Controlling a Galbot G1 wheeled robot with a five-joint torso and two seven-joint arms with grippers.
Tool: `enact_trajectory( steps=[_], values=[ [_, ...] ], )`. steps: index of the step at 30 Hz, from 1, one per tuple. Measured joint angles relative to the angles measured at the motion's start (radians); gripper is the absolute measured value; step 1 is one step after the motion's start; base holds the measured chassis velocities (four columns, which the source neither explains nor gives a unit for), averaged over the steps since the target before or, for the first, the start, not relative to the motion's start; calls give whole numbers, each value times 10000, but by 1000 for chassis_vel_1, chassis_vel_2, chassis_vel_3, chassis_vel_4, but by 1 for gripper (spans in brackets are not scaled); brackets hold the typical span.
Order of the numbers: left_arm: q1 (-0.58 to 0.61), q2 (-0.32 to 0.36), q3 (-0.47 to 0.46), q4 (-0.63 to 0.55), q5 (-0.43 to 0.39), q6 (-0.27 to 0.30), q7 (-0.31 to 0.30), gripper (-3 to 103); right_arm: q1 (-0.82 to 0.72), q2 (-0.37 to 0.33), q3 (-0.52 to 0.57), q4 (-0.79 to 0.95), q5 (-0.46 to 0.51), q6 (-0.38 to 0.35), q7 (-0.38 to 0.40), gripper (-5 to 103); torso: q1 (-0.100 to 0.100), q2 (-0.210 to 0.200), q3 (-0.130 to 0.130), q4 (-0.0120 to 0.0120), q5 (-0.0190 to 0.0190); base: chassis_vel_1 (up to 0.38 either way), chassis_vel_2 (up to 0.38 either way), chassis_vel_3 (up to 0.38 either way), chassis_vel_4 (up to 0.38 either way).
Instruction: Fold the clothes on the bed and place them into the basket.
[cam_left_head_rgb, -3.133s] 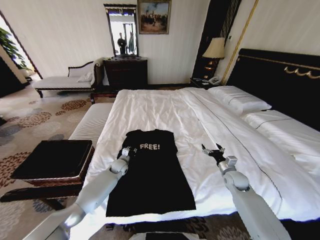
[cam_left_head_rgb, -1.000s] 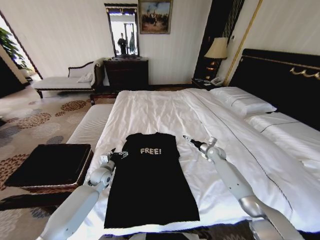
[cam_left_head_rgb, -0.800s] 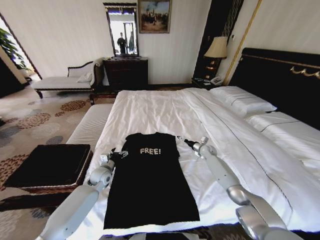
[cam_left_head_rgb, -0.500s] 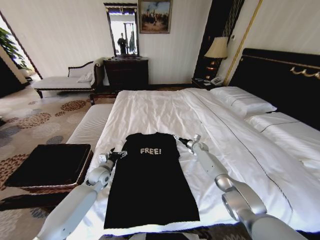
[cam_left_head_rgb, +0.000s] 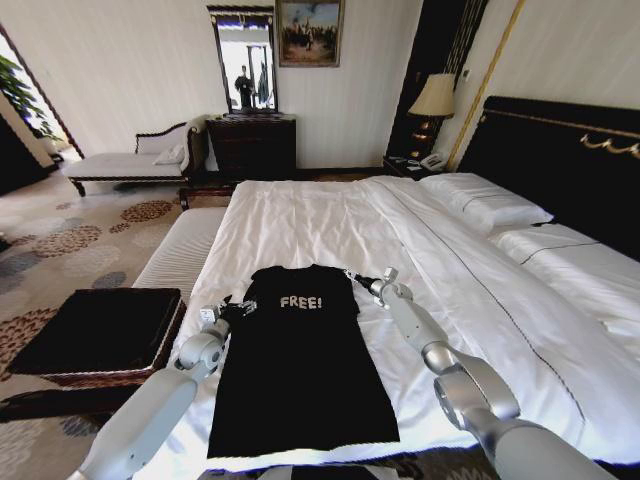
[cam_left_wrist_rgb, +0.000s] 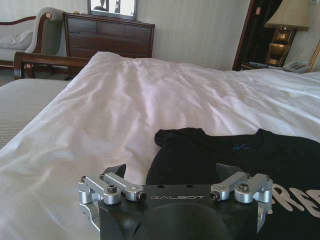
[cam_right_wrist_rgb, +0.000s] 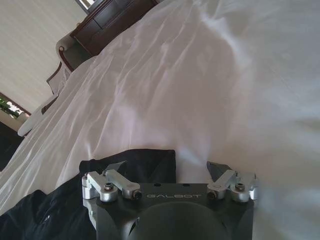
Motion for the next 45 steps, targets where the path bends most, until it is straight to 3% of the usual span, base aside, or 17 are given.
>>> enact_trajectory(
  steps=[11,13,16,17,22,33,35,45],
  values=[
    [-86,-33,-13,135,-40,0,-10,100,94,187,222,-239,-130,-35,-116,42,1,0,0,1,1,0,0,0,0],
    [-102,-41,-14,157,-60,0,-11,100,98,195,234,-260,-147,-34,-123,42,0,0,0,0,0,0,0,0,0],
    [-182,-51,-14,256,-119,2,-10,100,126,227,271,-312,-222,2,-153,26,1,2,0,0,1,0,0,0,0],
    [-182,-51,-14,256,-119,2,-10,100,126,227,271,-312,-222,2,-153,26,1,2,0,0,1,0,0,0,0],
    [-462,-87,48,473,-387,52,-11,100,128,234,273,-323,-302,70,-171,5,1,2,0,0,1,0,0,0,0],
    [-954,-303,237,933,-575,92,-11,100,56,203,229,-304,-356,171,-201,0,0,1,0,2,0,0,0,0,0],
    [-2269,-694,585,2013,-1111,240,-39,100,-110,137,140,-134,-314,169,-196,0,1,1,1,-1,1,0,0,0,0],
    [-3946,-1595,1099,4369,-1849,610,-26,100,-177,68,-13,1,-277,131,-152,0,1,1,1,0,2,0,0,0,0]
  ],
)
